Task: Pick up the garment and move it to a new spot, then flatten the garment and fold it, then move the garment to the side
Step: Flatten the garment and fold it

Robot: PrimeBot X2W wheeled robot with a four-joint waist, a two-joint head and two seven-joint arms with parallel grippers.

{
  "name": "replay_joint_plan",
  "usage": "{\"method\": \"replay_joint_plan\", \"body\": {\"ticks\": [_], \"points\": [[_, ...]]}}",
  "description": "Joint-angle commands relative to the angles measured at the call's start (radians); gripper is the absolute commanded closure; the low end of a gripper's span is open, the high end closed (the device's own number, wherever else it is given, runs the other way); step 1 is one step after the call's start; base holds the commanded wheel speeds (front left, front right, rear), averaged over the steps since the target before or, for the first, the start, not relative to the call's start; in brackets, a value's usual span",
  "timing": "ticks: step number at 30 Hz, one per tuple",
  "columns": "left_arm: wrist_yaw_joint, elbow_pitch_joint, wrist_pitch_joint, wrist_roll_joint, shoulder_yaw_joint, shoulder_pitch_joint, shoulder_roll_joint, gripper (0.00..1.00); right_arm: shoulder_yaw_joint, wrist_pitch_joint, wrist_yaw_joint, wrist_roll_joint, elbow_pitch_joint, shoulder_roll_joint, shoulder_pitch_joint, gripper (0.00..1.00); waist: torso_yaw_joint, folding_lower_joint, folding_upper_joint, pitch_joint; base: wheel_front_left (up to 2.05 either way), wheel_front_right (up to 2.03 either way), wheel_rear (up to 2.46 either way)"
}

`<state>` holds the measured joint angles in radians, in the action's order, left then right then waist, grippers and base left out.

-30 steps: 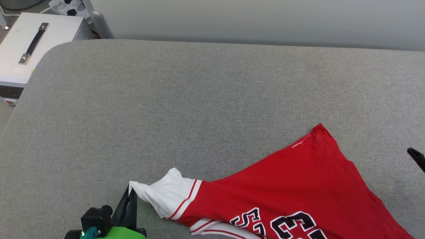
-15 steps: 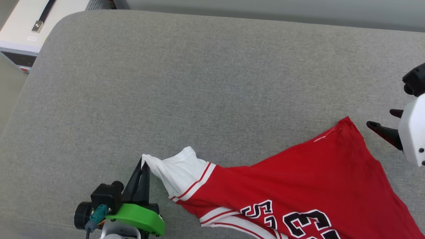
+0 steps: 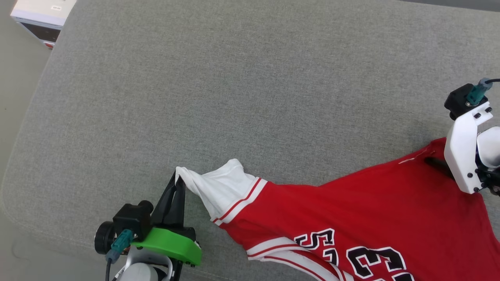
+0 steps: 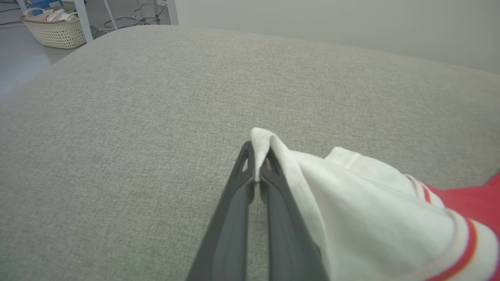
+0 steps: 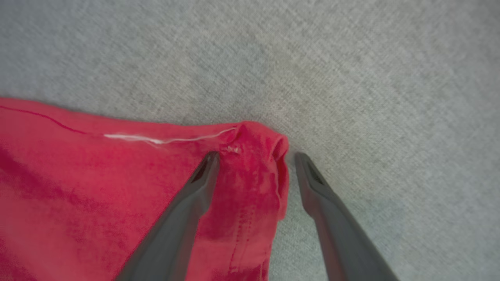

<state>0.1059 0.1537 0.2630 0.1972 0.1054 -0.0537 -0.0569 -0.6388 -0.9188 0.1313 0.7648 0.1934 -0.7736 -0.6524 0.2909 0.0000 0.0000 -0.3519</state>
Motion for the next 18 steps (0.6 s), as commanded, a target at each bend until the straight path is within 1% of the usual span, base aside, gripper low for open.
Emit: {"method": "replay_joint_plan", "body": {"ticks": [1, 5, 6, 7, 8, 12, 15, 18], "points": [[0.000, -0.002, -0.001, -0.004, -0.002, -0.022, 0.005, 1.00, -0.044, 0.006, -0.001, 0.004, 0.027, 0.006, 0.005, 0.00, 0.009, 0.0000, 0.0000, -0.010, 0.00, 0.00, 0.00], [-0.001, -0.001, -0.001, -0.003, -0.003, -0.026, 0.006, 1.00, -0.118, 0.030, -0.001, 0.028, 0.055, -0.001, 0.016, 0.00, 0.008, 0.0000, 0.0000, -0.012, 0.00, 0.00, 0.00], [-0.001, 0.000, -0.001, -0.003, -0.004, -0.026, 0.006, 1.00, -0.128, 0.038, -0.001, 0.033, 0.060, -0.002, 0.013, 0.17, 0.006, 0.0000, 0.0000, -0.010, 0.00, 0.00, 0.00], [-0.002, 0.000, -0.001, -0.003, -0.007, -0.025, 0.006, 1.00, -0.139, 0.050, -0.001, 0.040, 0.066, -0.002, 0.006, 0.81, 0.001, 0.0000, 0.0000, -0.008, 0.00, 0.00, 0.00], [-0.002, 0.001, -0.001, -0.003, -0.009, -0.024, 0.006, 1.00, -0.143, 0.065, -0.001, 0.045, 0.069, -0.003, 0.000, 1.00, -0.002, 0.0000, 0.0000, -0.006, 0.00, 0.00, 0.00], [-0.003, 0.007, -0.001, -0.009, -0.018, -0.016, 0.006, 1.00, -0.150, 0.140, -0.001, 0.060, 0.076, 0.000, -0.032, 1.00, -0.020, 0.0000, 0.0000, 0.018, 0.00, 0.00, 0.00], [-0.002, 0.006, -0.001, -0.017, -0.022, -0.009, 0.005, 1.00, -0.113, 0.223, -0.001, 0.098, 0.067, 0.009, -0.054, 1.00, -0.036, 0.0000, 0.0000, 0.048, 0.00, 0.00, 0.00], [0.000, -0.001, -0.001, -0.036, -0.029, 0.004, -0.012, 1.00, -0.092, 0.288, -0.001, 0.101, 0.039, 0.000, -0.074, 1.00, -0.059, 0.0000, 0.0000, 0.084, 0.00, 0.00, 0.00]]}}
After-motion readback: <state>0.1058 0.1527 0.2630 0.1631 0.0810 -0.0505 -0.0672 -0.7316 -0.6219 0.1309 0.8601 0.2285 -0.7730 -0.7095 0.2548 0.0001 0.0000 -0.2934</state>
